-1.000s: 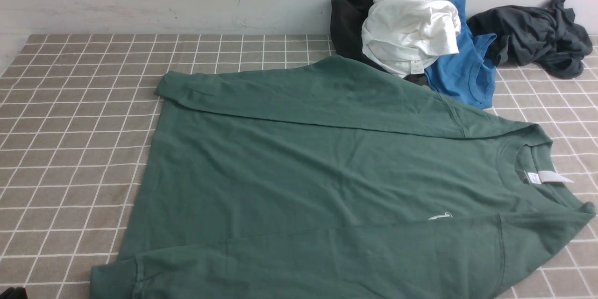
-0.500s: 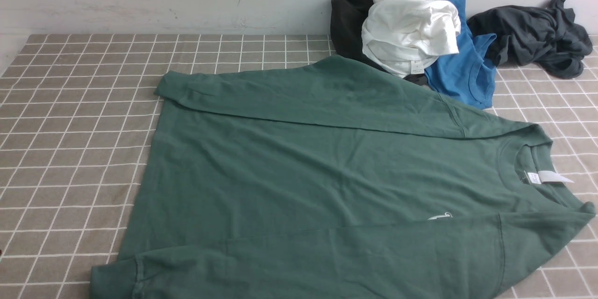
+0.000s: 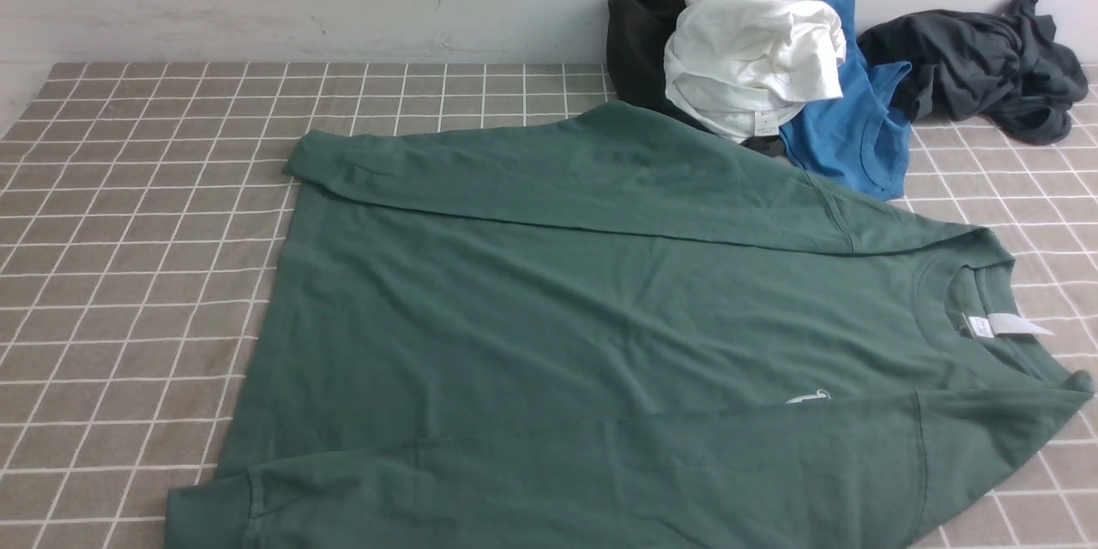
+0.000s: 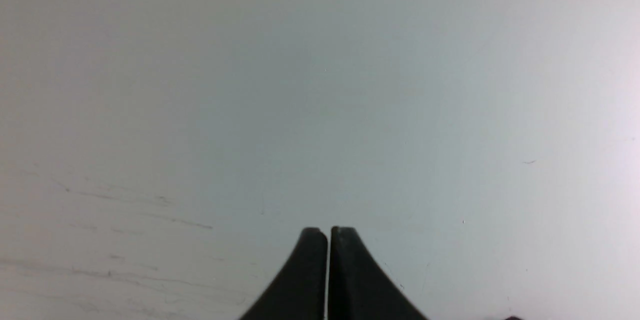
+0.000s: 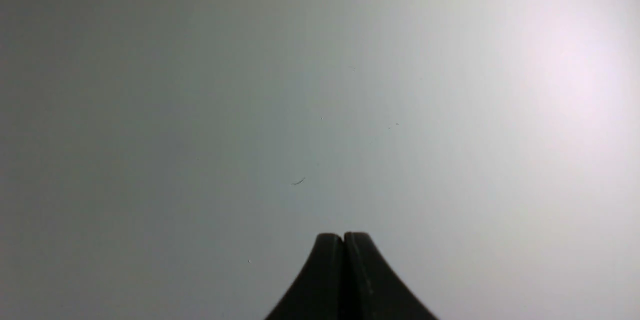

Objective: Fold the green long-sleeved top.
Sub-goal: Use the left arm to clamp the cuff closest to it

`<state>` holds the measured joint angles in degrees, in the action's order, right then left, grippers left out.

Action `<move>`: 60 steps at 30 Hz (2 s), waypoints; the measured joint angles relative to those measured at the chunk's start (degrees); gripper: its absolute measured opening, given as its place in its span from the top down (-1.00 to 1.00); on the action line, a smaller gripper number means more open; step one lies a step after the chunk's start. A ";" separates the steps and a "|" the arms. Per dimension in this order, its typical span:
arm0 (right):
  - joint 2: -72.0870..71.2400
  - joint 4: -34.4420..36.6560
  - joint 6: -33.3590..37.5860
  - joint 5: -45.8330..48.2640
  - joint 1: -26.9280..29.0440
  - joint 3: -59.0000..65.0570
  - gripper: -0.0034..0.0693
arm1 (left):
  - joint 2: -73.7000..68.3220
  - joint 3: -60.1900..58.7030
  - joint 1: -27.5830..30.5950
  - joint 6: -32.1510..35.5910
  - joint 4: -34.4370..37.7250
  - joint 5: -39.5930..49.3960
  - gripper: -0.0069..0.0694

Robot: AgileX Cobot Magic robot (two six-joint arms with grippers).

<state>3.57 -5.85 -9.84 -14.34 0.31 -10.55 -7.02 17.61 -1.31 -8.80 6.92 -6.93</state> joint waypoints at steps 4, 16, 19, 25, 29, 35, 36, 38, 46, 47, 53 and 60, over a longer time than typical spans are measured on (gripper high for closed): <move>9.48 -8.72 -0.07 15.65 0.00 -13.81 0.94 | -13.66 14.95 0.04 9.68 -0.06 13.35 0.84; 40.30 2.91 9.16 55.47 -7.70 -20.69 0.94 | -55.60 22.51 0.04 18.55 10.60 54.95 0.68; 48.01 8.61 18.11 57.19 -14.39 -20.69 0.94 | -64.58 22.51 0.04 18.61 11.07 53.21 0.38; 56.46 11.85 25.74 50.61 -22.39 -20.69 0.94 | -74.05 22.70 0.04 18.41 11.14 48.13 -0.23; 60.05 14.38 26.49 45.88 -25.05 -20.69 0.94 | -79.95 22.96 0.04 16.37 10.07 44.87 -0.40; 60.34 17.12 26.49 45.07 -25.23 -20.76 0.94 | -83.90 22.96 0.04 9.14 6.19 41.23 -0.34; 60.32 17.24 26.49 45.02 -25.23 -20.76 0.94 | -84.05 22.96 0.04 8.80 5.94 41.09 -0.33; 60.32 17.29 26.49 44.79 -25.23 -20.76 0.94 | -84.57 23.02 0.04 8.20 5.92 41.10 -0.32; 60.37 17.42 26.49 44.34 -25.23 -20.76 0.94 | -85.25 23.53 0.04 7.56 5.54 41.41 -0.32; 60.36 17.49 26.49 44.30 -25.23 -20.76 0.94 | -85.25 23.77 0.04 7.56 5.54 41.70 -0.32; 60.42 17.92 26.49 44.04 -25.23 -20.76 0.94 | -85.60 26.57 0.04 7.40 4.61 45.94 -0.32; 60.42 17.92 26.50 43.84 -25.23 -20.76 0.94 | -86.11 26.82 0.04 7.40 0.17 47.82 -0.32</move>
<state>63.99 12.07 16.66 29.50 -24.92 -31.31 -93.13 44.43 -1.27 -1.40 7.09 40.90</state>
